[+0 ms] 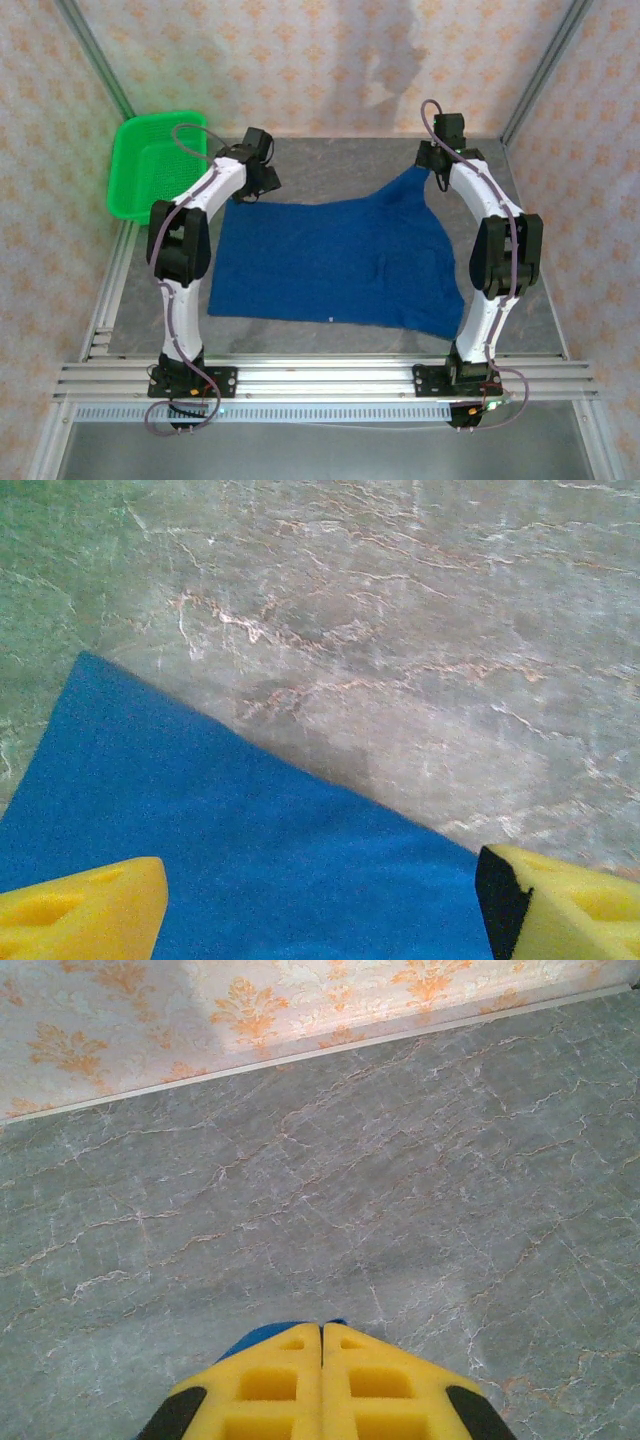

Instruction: Fold and stack the t-shirts

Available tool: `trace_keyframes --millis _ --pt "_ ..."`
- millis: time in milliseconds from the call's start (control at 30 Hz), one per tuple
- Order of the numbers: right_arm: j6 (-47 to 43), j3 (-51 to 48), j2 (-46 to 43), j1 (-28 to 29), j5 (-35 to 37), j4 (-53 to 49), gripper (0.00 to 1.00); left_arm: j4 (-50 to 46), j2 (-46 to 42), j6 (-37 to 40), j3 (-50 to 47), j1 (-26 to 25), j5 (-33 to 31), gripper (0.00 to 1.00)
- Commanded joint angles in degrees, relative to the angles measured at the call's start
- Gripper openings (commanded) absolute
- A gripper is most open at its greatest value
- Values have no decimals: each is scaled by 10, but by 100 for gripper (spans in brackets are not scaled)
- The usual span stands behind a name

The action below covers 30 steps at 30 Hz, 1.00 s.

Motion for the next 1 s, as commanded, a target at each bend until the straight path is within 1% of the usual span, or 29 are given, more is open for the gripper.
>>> trace_keyframes --millis 0,167,267,467,633,833,967 --pt "-11 -7 -9 -3 9 17 0 -61 31 9 40 10 -59 81" --pt "-10 -14 -11 -3 3 16 0 -97 64 -3 72 27 -104 77" --pt "-7 -18 -12 -3 0 16 0 -99 74 -5 73 40 -114 75" --pt "-7 -22 -15 -3 -2 14 0 -86 95 -1 81 58 -105 73" --pt "-8 -27 -18 -3 -4 12 0 -85 127 4 120 62 -98 71" --pt "-7 -34 -22 -3 -7 11 0 -121 166 -8 171 67 -101 65" --pt "-8 -35 -24 -3 -7 9 0 -136 170 -12 174 68 -109 63"
